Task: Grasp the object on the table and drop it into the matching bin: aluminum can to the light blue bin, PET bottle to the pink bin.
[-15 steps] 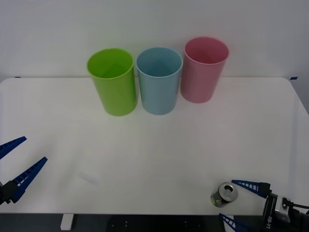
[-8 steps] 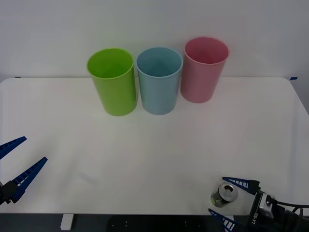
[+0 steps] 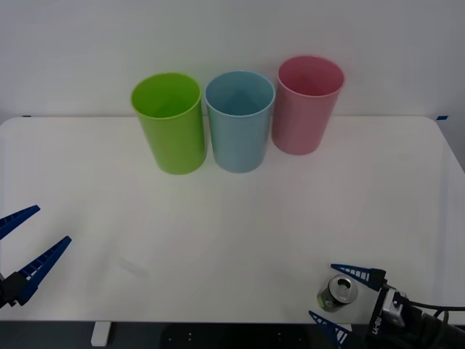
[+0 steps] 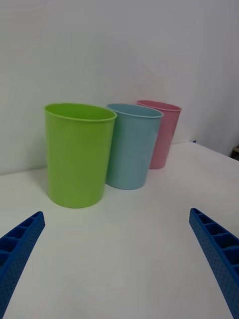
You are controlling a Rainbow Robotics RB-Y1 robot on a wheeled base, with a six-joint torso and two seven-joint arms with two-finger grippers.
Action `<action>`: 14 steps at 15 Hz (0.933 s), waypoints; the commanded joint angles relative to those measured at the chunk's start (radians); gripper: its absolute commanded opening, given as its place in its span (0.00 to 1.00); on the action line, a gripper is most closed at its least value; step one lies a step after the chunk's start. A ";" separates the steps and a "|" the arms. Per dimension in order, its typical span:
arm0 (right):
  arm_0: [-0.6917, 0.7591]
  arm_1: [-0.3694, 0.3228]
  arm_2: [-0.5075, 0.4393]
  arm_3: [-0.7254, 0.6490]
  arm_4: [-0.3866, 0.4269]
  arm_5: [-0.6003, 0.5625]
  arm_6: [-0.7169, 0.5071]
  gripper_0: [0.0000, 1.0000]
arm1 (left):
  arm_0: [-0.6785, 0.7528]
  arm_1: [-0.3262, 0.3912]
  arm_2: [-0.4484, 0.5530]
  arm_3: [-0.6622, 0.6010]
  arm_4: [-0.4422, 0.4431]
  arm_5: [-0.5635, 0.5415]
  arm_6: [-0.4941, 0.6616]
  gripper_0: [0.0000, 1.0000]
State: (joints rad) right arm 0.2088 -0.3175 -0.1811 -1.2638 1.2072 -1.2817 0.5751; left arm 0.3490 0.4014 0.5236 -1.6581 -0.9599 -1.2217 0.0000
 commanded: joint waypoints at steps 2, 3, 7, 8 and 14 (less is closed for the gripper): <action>0.000 0.000 0.000 0.000 0.000 0.004 -0.006 0.00 | 0.000 0.000 0.000 0.000 0.000 0.000 0.000 1.00; 0.001 0.000 -0.001 0.000 0.000 0.004 -0.009 0.00 | 0.000 0.000 0.000 0.000 0.000 0.000 0.000 1.00; 0.001 0.000 0.000 0.001 0.000 0.010 -0.021 0.00 | 0.000 0.000 0.000 0.000 0.000 0.000 0.000 1.00; 0.000 0.000 0.000 0.000 -0.005 0.010 -0.023 0.00 | 0.000 0.000 0.000 0.000 0.000 0.000 0.000 1.00; -0.005 -0.002 -0.012 0.000 -0.072 0.007 -0.046 0.00 | 0.000 0.000 0.000 0.000 0.000 0.000 0.000 1.00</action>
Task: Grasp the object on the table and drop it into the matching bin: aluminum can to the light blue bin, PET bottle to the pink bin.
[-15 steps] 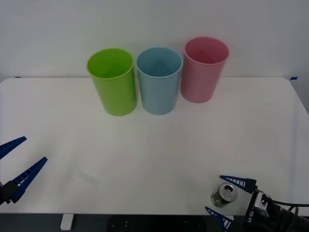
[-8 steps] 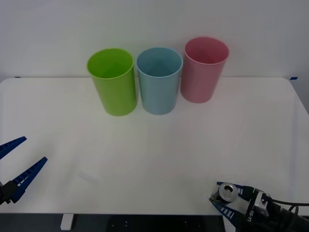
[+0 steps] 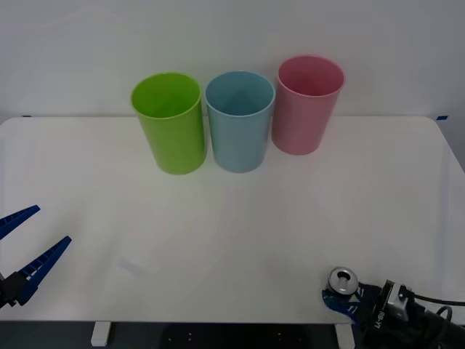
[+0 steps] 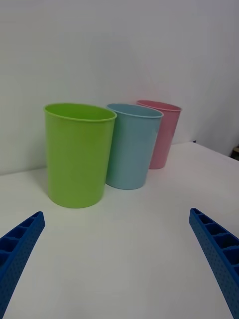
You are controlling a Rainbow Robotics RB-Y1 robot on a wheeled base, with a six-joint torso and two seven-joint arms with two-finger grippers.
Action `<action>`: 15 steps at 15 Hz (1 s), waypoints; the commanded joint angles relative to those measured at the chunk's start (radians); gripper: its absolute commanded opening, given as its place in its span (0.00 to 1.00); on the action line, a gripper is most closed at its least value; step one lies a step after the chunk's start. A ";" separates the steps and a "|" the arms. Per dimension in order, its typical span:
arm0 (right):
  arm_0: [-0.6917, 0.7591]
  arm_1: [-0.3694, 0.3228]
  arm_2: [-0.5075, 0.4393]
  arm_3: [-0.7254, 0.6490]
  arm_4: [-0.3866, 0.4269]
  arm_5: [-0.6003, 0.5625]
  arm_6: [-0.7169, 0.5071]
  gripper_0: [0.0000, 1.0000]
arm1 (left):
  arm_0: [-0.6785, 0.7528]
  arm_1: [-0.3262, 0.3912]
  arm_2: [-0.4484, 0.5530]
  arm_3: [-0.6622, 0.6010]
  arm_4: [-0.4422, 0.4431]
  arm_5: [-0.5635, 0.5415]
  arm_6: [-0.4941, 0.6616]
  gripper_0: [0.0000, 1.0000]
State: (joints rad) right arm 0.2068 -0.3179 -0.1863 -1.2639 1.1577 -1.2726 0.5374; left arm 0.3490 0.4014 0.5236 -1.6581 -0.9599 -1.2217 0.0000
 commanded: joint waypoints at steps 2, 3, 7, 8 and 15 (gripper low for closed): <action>-0.010 -0.004 -0.019 -0.003 -0.046 -0.004 -0.023 0.00 | 0.000 0.000 0.000 0.000 0.000 0.000 0.000 1.00; -0.012 -0.004 -0.025 -0.008 -0.052 -0.004 -0.031 0.00 | 0.000 0.000 0.000 0.000 0.000 0.000 0.000 1.00; -0.012 -0.004 -0.074 -0.058 -0.079 -0.016 -0.128 0.00 | 0.000 0.000 0.000 0.000 0.000 0.000 0.000 1.00; -0.013 -0.004 -0.088 -0.080 -0.087 -0.021 -0.158 0.00 | 0.000 0.000 0.000 0.000 0.000 0.000 0.000 1.00; -0.046 -0.018 -0.142 -0.246 -0.110 -0.004 -0.358 0.00 | 0.000 0.000 0.000 0.000 0.000 0.000 0.000 1.00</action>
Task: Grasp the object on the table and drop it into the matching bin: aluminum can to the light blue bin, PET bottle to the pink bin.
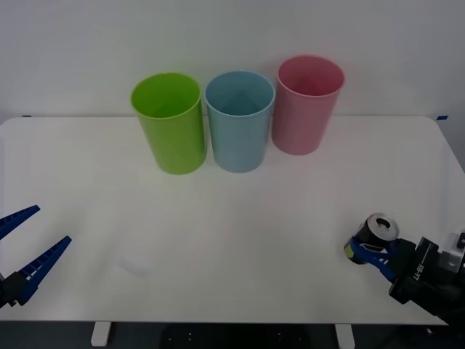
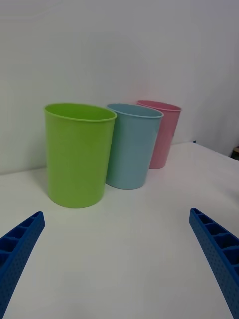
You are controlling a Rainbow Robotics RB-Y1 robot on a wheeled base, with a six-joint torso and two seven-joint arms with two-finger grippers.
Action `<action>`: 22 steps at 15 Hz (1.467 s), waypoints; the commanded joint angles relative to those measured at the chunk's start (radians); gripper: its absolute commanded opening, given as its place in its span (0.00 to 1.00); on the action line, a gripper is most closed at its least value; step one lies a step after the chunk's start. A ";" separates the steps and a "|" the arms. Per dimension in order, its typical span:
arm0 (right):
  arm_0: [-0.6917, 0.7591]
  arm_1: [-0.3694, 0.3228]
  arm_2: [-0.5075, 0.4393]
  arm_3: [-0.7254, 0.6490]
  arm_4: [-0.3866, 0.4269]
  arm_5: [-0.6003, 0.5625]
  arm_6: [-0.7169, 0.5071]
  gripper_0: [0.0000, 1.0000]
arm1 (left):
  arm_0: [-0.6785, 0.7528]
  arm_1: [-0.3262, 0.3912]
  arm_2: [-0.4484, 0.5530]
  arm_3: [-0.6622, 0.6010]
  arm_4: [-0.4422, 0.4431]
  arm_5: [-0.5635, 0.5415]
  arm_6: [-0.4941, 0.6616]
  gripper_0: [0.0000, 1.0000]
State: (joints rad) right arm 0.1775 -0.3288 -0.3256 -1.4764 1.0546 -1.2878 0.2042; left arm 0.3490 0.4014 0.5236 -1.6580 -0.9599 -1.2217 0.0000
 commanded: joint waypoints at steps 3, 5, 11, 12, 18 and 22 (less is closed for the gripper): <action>-0.087 -0.018 0.007 -0.082 -0.008 0.036 -0.045 0.00 | 0.000 0.000 0.000 0.000 0.000 0.000 0.000 1.00; -0.151 -0.033 0.031 -0.085 -0.007 0.055 -0.065 0.00 | 0.000 0.000 0.000 0.000 0.000 0.000 0.000 1.00; -0.299 -0.056 0.082 -0.134 0.076 0.147 -0.279 0.00 | 0.000 0.000 0.000 0.000 0.000 0.000 0.000 1.00; -0.308 -0.069 0.114 -0.157 0.076 0.203 -0.305 0.00 | 0.000 0.000 0.000 0.000 0.000 0.000 0.000 1.00; -0.394 -0.118 0.267 -0.214 0.094 0.481 -0.394 0.00 | 0.000 0.000 0.000 0.000 0.000 0.000 0.000 1.00; -0.501 -0.118 0.303 -0.137 0.122 0.496 -0.428 0.00 | 0.000 0.000 0.000 0.000 0.000 0.000 0.000 1.00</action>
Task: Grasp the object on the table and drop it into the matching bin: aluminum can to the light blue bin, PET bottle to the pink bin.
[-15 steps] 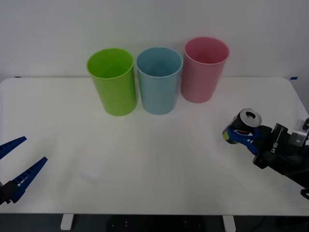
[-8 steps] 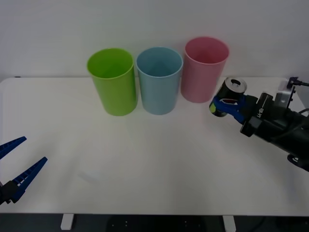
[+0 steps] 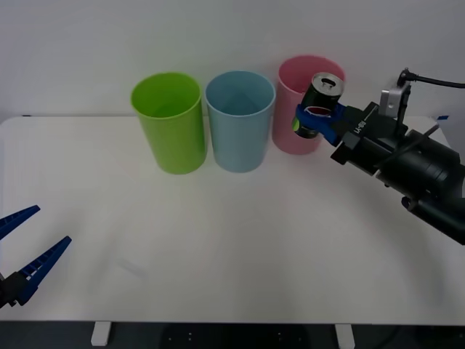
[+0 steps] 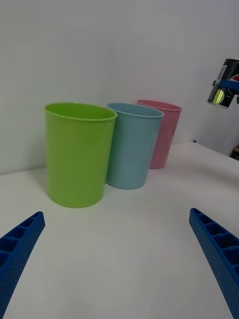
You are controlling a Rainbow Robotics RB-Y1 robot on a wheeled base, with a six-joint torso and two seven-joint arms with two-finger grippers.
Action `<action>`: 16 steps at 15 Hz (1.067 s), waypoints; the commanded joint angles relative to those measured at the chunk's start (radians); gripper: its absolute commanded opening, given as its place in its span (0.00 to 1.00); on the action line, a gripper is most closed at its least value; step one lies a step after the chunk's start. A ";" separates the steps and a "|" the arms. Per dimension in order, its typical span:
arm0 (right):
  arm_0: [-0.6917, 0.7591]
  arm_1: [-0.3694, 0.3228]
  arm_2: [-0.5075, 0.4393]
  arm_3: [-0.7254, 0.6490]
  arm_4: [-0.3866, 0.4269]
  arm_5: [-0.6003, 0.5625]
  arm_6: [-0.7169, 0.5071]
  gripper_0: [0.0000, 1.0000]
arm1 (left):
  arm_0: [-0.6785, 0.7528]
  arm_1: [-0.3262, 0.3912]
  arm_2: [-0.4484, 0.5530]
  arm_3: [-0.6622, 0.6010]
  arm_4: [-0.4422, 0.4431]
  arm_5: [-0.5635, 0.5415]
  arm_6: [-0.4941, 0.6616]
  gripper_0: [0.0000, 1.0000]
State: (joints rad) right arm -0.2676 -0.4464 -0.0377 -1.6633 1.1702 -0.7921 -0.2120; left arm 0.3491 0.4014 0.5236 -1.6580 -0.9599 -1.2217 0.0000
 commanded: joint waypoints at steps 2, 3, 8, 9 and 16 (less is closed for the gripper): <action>-0.133 0.000 0.030 0.117 0.017 0.002 -0.018 0.00 | 0.000 0.000 0.000 0.000 0.000 0.000 0.000 1.00; -0.173 0.000 0.045 0.162 0.019 0.011 -0.018 0.00 | 0.000 0.000 0.000 0.000 0.000 0.000 0.000 1.00; -0.358 0.011 0.133 0.359 0.017 0.099 -0.015 0.00 | 0.000 0.000 0.000 0.000 0.000 0.000 0.000 1.00; -0.392 0.023 0.137 0.402 0.020 0.097 -0.009 0.00 | 0.000 0.000 0.000 0.000 0.000 0.000 0.000 1.00; -0.588 0.135 0.144 0.659 0.091 0.142 0.011 0.00 | 0.000 0.000 0.000 0.000 0.000 0.000 0.000 1.00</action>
State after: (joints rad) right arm -0.8376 -0.3245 0.1056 -1.0307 1.2541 -0.6573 -0.2045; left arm 0.3490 0.4014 0.5236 -1.6580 -0.9599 -1.2217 0.0000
